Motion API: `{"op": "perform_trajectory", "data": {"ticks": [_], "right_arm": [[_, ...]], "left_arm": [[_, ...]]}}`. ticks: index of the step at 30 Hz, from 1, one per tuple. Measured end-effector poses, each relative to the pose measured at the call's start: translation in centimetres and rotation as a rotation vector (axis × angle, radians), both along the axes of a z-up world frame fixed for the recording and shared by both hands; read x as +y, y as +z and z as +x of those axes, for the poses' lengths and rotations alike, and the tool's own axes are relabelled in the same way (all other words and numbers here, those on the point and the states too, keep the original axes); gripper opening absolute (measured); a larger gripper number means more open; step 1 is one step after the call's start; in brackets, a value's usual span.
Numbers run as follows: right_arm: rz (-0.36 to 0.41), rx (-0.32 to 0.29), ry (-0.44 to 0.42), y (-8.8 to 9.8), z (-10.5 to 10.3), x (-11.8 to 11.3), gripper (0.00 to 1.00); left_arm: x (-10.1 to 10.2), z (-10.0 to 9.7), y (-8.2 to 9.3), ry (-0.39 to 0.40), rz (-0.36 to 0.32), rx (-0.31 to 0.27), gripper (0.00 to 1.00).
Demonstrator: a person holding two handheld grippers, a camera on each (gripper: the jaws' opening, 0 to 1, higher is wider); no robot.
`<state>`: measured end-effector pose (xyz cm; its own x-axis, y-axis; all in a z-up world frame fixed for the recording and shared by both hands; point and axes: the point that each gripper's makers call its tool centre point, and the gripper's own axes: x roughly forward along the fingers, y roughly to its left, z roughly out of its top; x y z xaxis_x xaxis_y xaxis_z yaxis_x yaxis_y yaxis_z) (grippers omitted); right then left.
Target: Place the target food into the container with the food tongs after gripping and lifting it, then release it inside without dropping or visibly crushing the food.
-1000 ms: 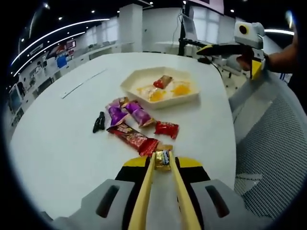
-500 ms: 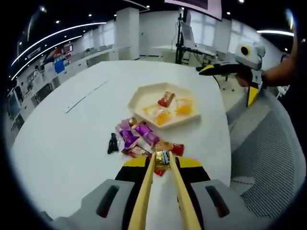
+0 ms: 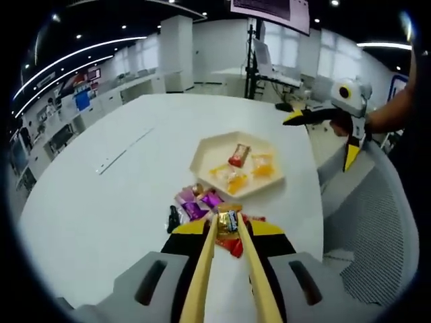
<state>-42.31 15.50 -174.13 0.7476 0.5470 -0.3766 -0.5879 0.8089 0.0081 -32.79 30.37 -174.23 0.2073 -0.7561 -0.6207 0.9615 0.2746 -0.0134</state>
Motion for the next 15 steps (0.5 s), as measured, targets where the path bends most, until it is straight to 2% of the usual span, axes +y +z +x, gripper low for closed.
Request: {"op": "perform_trajectory", "data": {"ticks": [3,7,9,15], "right_arm": [[-0.023,0.006,0.012,-0.3,-0.1,0.1,0.96],[-0.017,0.021,0.040,-0.6,-0.4,0.5,1.00],[-0.024,0.009,0.057,-0.4,-0.4,0.8,1.00],[-0.020,0.013,0.053,-0.4,-0.5,0.7,1.00]], "left_arm": [[-0.3,0.0,0.0,-0.008,0.003,0.000,0.18],[-0.7,0.0,0.0,-0.015,0.003,0.002,0.18],[-1.0,0.0,-0.1,-0.022,0.006,0.004,0.18],[-1.8,0.0,-0.2,-0.036,0.010,0.011,0.18]]}}
